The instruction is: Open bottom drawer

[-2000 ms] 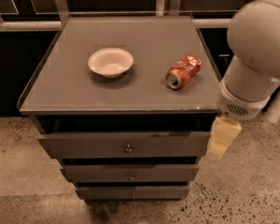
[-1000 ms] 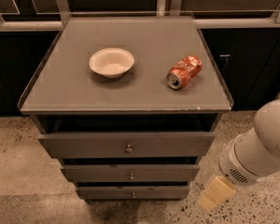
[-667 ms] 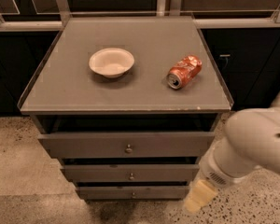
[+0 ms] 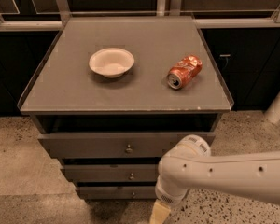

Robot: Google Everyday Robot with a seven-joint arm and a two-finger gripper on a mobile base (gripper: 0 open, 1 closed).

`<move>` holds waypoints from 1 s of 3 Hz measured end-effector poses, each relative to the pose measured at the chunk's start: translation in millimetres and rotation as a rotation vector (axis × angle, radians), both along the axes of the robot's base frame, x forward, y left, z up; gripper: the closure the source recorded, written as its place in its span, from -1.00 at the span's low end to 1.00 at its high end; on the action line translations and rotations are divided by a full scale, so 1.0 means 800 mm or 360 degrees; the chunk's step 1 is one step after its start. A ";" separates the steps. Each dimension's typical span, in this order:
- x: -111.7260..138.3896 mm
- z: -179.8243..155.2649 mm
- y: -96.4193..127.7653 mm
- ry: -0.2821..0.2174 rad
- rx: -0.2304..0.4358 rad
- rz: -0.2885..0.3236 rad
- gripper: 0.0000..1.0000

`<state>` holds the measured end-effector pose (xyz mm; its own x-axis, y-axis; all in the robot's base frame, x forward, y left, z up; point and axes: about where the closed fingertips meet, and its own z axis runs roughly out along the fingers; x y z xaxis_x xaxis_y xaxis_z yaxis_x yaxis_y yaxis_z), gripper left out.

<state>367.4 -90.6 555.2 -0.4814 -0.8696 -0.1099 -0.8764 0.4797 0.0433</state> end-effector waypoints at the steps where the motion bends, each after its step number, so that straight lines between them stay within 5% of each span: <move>1: -0.002 -0.065 0.017 0.0028 0.0073 -0.0137 -1.00; 2: 0.006 -0.070 0.032 0.0014 0.0151 -0.0289 -1.00; 3: -0.007 -0.107 0.033 0.0058 0.0127 -0.0301 -1.00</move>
Offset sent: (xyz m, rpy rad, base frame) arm -0.0014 0.0135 -0.0436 0.0323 0.0138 -0.0555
